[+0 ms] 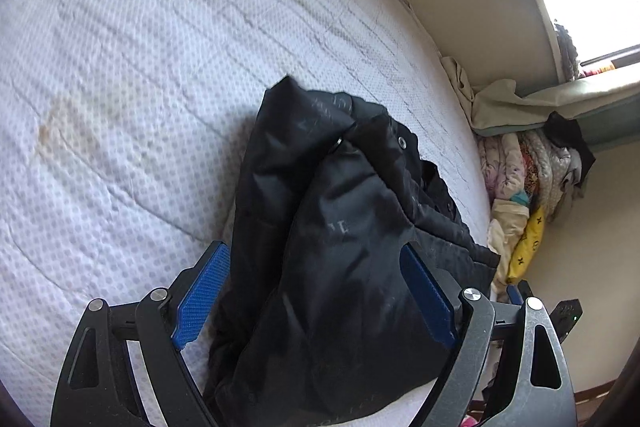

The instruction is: Fold large clothes

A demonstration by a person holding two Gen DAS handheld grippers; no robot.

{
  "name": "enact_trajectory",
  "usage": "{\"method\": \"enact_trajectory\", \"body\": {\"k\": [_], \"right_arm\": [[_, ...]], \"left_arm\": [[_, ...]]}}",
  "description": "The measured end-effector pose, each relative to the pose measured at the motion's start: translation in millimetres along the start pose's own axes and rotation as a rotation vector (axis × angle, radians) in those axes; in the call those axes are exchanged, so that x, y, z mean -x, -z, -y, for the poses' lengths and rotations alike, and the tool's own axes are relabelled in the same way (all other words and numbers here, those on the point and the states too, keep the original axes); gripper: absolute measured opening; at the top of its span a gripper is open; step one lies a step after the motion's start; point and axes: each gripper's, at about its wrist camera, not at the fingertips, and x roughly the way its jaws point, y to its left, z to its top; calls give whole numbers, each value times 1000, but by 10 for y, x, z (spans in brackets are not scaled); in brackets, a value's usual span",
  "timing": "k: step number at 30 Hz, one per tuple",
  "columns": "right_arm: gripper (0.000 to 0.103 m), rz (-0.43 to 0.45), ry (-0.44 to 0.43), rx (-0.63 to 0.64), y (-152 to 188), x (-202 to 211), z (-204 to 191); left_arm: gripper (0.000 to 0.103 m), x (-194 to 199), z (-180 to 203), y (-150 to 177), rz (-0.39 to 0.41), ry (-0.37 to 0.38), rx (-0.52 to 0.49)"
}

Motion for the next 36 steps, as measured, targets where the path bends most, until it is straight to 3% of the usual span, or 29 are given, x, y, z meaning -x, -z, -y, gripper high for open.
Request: {"method": "enact_trajectory", "body": {"k": [5,9,15,22,25,33,34,36], "right_arm": [[66,15,-81,79,43,106,-405],[66,-58,-154,103,141,-22,-537],[66,-107,-147,102,205,-154,-495],[66,-108,-155,99,213,-142,-485],[66,-113,-155,99,216,-164,-492],[65,-139,-137,106,289,-294,-578],[61,-144,-136,115,306,-319,-598],[42,-156,-132,144,339,-361,-662]], "left_arm": [[90,-197,-131,51,-70,13,54],[91,-380,-259,91,-117,33,102],[97,-452,-322,94,-98,115,145],[96,-546,-296,94,-68,149,140],[88,-561,-251,97,-76,132,107],[59,-634,-198,118,-91,167,135],[58,-631,-196,120,-91,170,135],[53,-620,-182,120,-90,176,133]]}}
